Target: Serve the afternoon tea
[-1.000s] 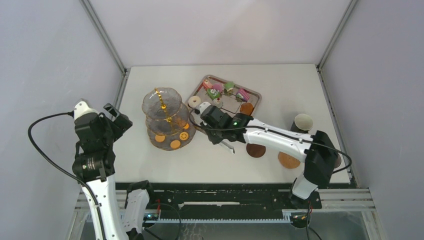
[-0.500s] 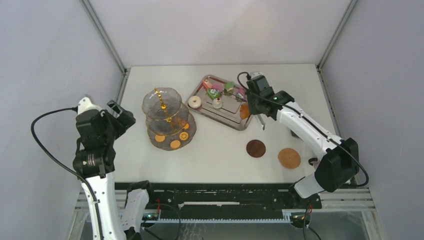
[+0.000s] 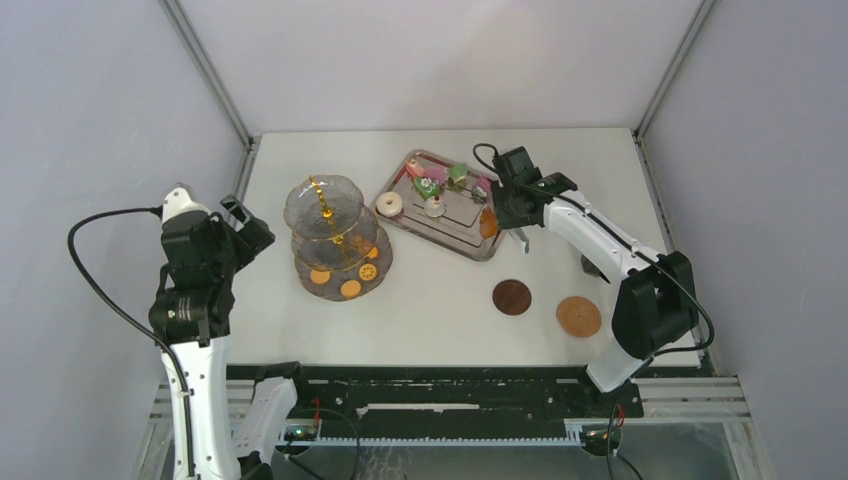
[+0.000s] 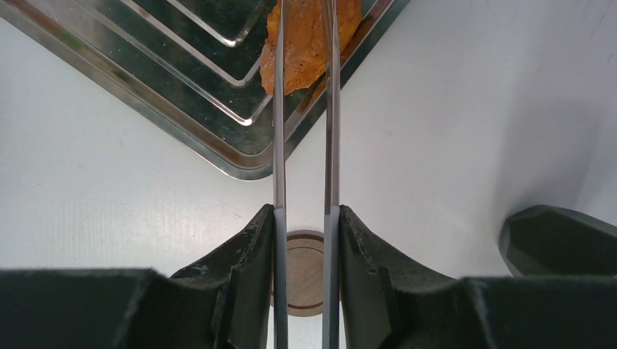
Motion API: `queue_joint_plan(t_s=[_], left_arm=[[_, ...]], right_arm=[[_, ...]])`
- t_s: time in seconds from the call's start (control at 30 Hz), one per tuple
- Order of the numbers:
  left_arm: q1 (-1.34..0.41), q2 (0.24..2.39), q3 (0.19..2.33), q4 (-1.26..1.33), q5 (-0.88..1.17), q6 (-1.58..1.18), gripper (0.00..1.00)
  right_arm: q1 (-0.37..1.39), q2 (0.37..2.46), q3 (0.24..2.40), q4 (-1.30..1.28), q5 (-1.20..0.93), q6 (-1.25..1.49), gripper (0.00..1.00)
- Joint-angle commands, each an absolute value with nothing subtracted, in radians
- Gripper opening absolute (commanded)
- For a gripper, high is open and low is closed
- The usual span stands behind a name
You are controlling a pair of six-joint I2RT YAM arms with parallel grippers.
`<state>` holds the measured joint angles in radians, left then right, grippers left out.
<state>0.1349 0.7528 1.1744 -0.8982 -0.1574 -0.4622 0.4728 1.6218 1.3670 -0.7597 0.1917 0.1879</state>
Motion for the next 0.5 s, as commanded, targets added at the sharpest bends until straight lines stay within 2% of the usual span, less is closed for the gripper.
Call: queue_joint_plan(t_s=[0.0,0.23,0.47], left_arm=[[0.131,0.748,1.219,-0.900,-0.229,-0.436,0.94],[0.131,0.745,1.188,-0.889,-0.226,-0.437,0.95],[0.132,0.745,1.184,-0.883,-0.219,-0.438,0.94]], right_arm=[[0.468,1.582,1.369,-0.723,0.182,0.197,0.41],[0.453,1.571,1.326,-0.707,0.136,0.215,0.48],[0.445,1.588,1.306,-0.690,0.119,0.225,0.50]])
